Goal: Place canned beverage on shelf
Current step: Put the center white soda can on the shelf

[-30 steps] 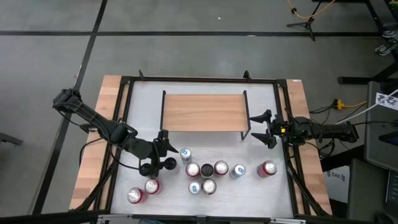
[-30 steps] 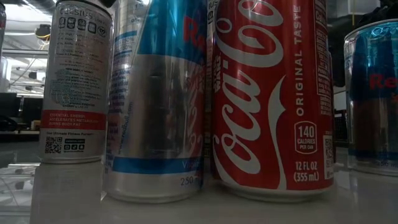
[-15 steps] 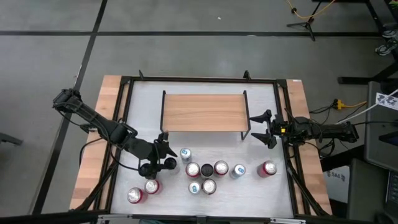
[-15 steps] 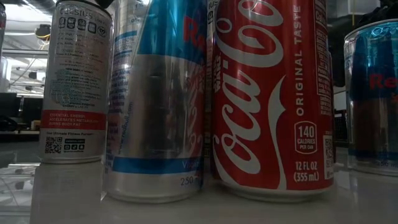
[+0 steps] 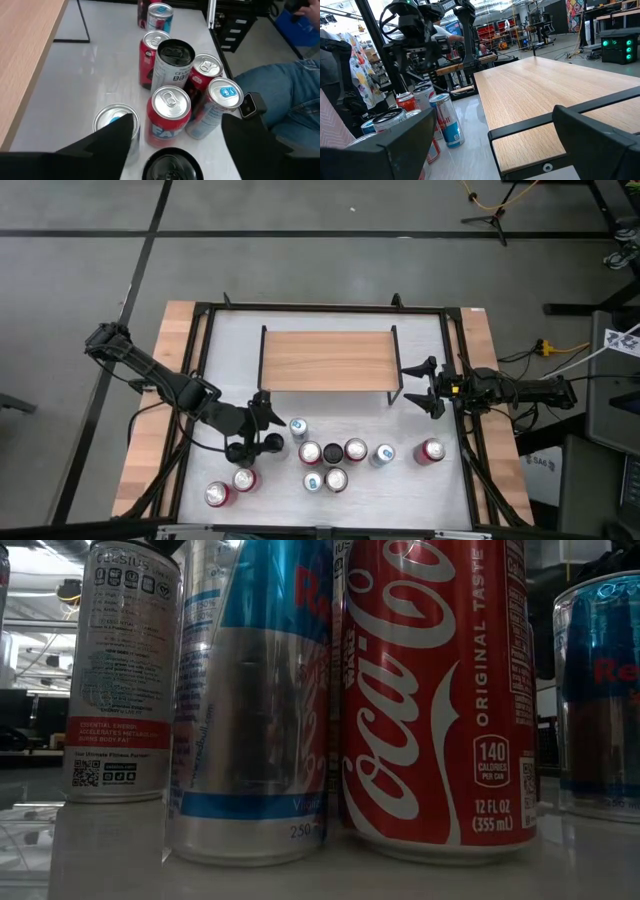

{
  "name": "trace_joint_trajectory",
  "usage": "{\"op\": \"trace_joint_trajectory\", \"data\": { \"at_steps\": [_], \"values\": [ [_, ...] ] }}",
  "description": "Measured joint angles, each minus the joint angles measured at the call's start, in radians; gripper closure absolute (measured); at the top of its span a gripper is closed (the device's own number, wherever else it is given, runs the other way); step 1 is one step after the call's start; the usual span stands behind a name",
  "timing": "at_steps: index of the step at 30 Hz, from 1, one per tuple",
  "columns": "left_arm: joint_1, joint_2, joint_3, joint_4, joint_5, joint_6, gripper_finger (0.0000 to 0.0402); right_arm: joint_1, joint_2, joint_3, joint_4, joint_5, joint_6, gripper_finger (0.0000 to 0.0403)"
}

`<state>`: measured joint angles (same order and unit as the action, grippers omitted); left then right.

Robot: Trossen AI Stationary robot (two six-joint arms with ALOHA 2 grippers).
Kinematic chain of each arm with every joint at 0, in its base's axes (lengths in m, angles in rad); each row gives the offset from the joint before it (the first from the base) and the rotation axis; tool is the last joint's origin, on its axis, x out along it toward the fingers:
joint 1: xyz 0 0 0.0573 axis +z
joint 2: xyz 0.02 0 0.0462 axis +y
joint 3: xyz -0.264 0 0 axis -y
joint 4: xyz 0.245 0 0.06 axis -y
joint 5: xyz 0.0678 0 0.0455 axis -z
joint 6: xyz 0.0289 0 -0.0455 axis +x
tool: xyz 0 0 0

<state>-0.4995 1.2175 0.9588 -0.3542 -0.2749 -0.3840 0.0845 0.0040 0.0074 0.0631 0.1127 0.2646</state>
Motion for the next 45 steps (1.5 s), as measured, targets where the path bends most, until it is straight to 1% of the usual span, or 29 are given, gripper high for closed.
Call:
{"op": "trace_joint_trajectory", "data": {
  "at_steps": [5, 9, 12, 22, 28, 36, 40, 45],
  "values": [
    [-0.008, 0.0, 0.0, -0.051, -0.002, 0.001, 0.0061, 0.0, 0.0, 0.0, 0.0, 0.0, 0.0, 0.001],
    [-0.018, 0.0, 0.0, -0.141, -0.001, 0.0, 0.0055, 0.0, 0.0, 0.0, 0.0, 0.0, 0.0, 0.001],
    [-0.028, 0.0, 0.0, -0.17, -0.002, -0.001, 0.0054, 0.0, 0.0, 0.0, 0.0, 0.0, 0.0, 0.001],
    [-0.052, 0.007, -0.011, -0.166, -0.003, -0.003, 0.0054, 0.0, 0.0, 0.0, 0.0, 0.0, 0.0, 0.001],
    [-0.049, 0.008, -0.062, -0.151, -0.004, -0.058, 0.0054, 0.0, 0.0, 0.0, -0.001, 0.0, 0.0, 0.001],
    [-0.049, 0.008, -0.074, -0.144, -0.004, -0.081, 0.0054, 0.0, 0.0, 0.0, -0.001, 0.0, 0.0, 0.001],
    [-0.049, 0.008, -0.074, -0.116, -0.004, -0.081, 0.0054, 0.0, 0.0, 0.0, -0.001, 0.0, 0.0, 0.001],
    [-0.051, 0.066, -0.074, -0.076, -0.009, -0.081, 0.0054, 0.0, 0.0, 0.0, -0.002, 0.0, 0.0, 0.001]
  ]
}}
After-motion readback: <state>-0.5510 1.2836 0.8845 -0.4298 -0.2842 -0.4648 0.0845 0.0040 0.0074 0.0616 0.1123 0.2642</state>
